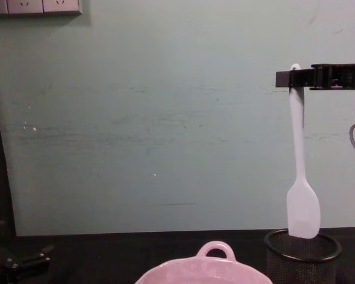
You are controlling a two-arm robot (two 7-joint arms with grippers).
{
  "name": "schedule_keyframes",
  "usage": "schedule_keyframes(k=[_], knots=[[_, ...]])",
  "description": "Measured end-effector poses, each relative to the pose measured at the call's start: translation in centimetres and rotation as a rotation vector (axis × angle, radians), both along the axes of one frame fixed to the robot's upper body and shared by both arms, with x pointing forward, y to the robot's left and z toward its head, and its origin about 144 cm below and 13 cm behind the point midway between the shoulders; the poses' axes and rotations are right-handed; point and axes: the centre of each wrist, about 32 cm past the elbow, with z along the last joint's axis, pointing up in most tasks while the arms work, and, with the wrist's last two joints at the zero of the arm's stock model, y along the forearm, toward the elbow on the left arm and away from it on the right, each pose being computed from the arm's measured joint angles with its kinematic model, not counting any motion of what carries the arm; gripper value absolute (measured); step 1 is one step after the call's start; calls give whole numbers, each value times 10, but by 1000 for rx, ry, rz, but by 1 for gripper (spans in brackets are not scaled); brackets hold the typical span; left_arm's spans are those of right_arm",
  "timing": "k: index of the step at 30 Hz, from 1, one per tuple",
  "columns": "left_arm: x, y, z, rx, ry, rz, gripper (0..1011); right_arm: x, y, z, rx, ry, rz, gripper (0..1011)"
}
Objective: Use the one hand to pick up the spoon and stir the clear water in the bowl.
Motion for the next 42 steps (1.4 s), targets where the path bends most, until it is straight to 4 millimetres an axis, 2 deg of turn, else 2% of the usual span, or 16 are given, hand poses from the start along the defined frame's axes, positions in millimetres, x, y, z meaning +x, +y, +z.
schedule_keyframes(k=[24, 30, 33, 37, 42], knots=[[0, 0, 0, 0, 0, 0, 1011, 0, 1, 2, -7, -5, 1, 108], [0, 0, 0, 0, 0, 0, 1011, 4, 21, 13, -23, -34, 48, 109], [0, 0, 0, 0, 0, 0, 1011, 10, 39, 13, -20, -38, 100, 109], [0, 0, 0, 0, 0, 0, 1011, 24, 62, 5, -10, -28, 184, 108], [0, 0, 0, 0, 0, 0, 1011, 35, 77, -10, -11, -7, 245, 109]])
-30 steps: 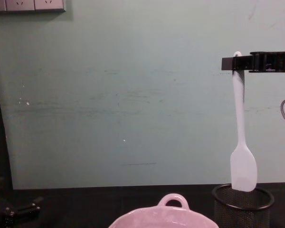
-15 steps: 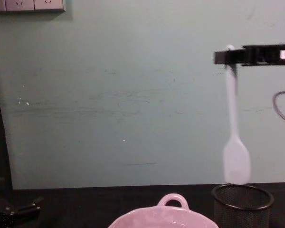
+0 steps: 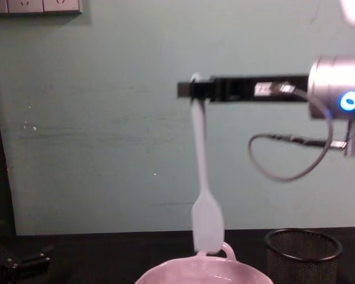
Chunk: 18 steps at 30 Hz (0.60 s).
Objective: Use the one hand to pick up the spoon and stir the clear water in the bowl.
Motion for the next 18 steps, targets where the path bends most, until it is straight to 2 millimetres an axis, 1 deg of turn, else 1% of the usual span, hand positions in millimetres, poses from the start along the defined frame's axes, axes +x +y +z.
schedule_keyframes(k=[1, 3, 4, 5, 10, 18], knots=[[0, 0, 0, 0, 0, 0, 1011, 3, 3, -7, -2, 9, 14, 109], [0, 0, 0, 0, 0, 0, 1011, 5, 4, -14, -3, 18, 25, 108], [0, 0, 0, 0, 0, 0, 1011, 6, 4, -21, -3, 27, 32, 108], [0, 0, 0, 0, 0, 0, 1011, 6, 4, -21, -3, 27, 32, 109], [0, 0, 0, 0, 0, 0, 1011, 5, 2, -50, 16, 65, 51, 109], [0, 0, 0, 0, 0, 0, 1011, 1, 1, -72, 50, 109, 59, 108]])
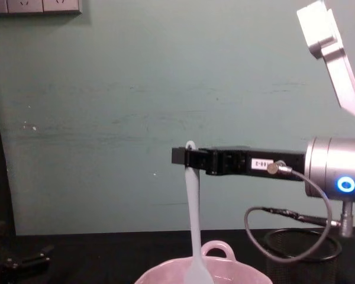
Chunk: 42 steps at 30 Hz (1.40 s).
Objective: Use the one hand to pick up the spoon and stir the clear water in the bowl.
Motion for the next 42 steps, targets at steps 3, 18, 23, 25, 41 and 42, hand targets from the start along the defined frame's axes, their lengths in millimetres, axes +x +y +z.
schedule_keyframes(k=[3, 18, 23, 25, 41, 42], knots=[[0, 0, 0, 0, 0, 0, 1011, 0, 1, -4, 9, 13, 6, 109], [0, 0, 0, 0, 0, 0, 1011, 31, 21, -13, 37, 46, 23, 109], [0, 0, 0, 0, 0, 0, 1011, 42, 19, -13, 38, 48, 3, 109], [0, 0, 0, 0, 0, 0, 1011, 46, 16, -12, 40, 43, -14, 108], [0, 0, 0, 0, 0, 0, 1011, 35, -26, -10, 25, 45, -119, 109], [0, 0, 0, 0, 0, 0, 1011, 30, -28, -11, 26, 50, -118, 109]])
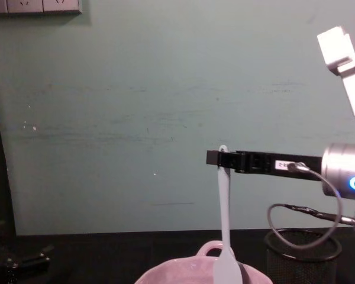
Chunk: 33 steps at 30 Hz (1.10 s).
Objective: Use the one hand to pick up the spoon and stir the clear water in the bowl.
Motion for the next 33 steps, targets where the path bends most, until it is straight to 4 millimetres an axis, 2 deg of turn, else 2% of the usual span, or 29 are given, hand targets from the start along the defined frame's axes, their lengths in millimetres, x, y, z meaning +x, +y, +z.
schedule_keyframes(k=[7, 15, 23, 33], knots=[[0, 0, 0, 0, 0, 0, 1011, -21, 1, -2, 13, 10, 25, 109], [0, 0, 0, 0, 0, 0, 1011, -25, 15, -7, 25, 22, 64, 109], [0, 0, 0, 0, 0, 0, 1011, -12, 35, -8, 41, 17, 108, 108], [0, 0, 0, 0, 0, 0, 1011, 11, 44, -7, 45, 14, 106, 109]])
